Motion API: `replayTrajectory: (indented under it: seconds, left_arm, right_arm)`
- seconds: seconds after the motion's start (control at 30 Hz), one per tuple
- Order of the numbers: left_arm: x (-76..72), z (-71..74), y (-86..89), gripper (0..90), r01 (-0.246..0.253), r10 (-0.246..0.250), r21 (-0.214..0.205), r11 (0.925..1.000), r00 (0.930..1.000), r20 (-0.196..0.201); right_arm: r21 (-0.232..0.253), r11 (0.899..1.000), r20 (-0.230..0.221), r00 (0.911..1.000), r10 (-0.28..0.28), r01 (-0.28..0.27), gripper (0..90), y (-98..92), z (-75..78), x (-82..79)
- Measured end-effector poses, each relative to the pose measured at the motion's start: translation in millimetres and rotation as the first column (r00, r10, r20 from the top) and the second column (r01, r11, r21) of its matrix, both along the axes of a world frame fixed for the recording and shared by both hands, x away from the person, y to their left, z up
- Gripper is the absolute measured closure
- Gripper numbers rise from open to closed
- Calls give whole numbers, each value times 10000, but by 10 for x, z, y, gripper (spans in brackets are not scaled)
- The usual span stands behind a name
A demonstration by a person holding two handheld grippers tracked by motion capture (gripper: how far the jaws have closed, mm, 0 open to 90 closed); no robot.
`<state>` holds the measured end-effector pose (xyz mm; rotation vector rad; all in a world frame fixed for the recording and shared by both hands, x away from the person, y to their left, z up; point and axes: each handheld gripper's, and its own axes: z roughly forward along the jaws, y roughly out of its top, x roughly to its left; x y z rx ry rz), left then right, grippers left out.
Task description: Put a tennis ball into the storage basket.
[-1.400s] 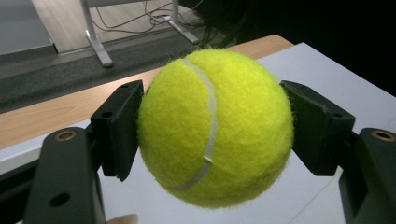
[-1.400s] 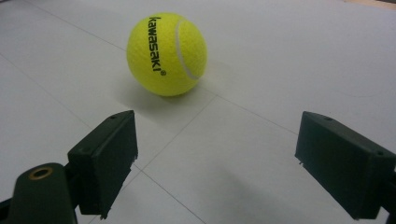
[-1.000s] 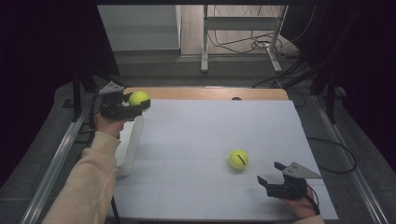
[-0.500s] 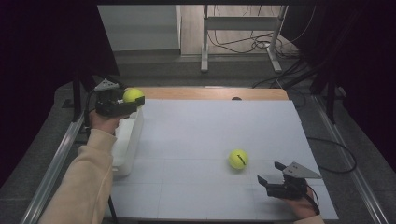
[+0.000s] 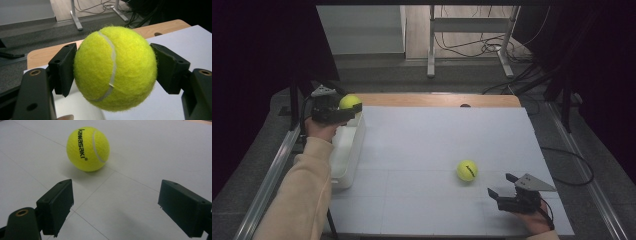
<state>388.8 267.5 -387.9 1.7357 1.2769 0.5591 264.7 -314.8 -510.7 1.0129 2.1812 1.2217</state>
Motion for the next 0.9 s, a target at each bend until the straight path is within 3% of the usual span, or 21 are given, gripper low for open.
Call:
replayTrajectory:
  seconds: [0.37, 0.9]
  left_arm:
    - [25, -69, 106, 268, -354, 356, 67, 9994, 9991, -248]
    - [66, -174, 143, 268, -483, 503, 370, 9981, 9972, -553]
  right_arm:
    - [-6, 10000, 1, 10000, 7, -7, 135, -3, 0, 1]
    - [-13, 10000, -11, 10000, -32, 32, 135, -6, 0, 2]
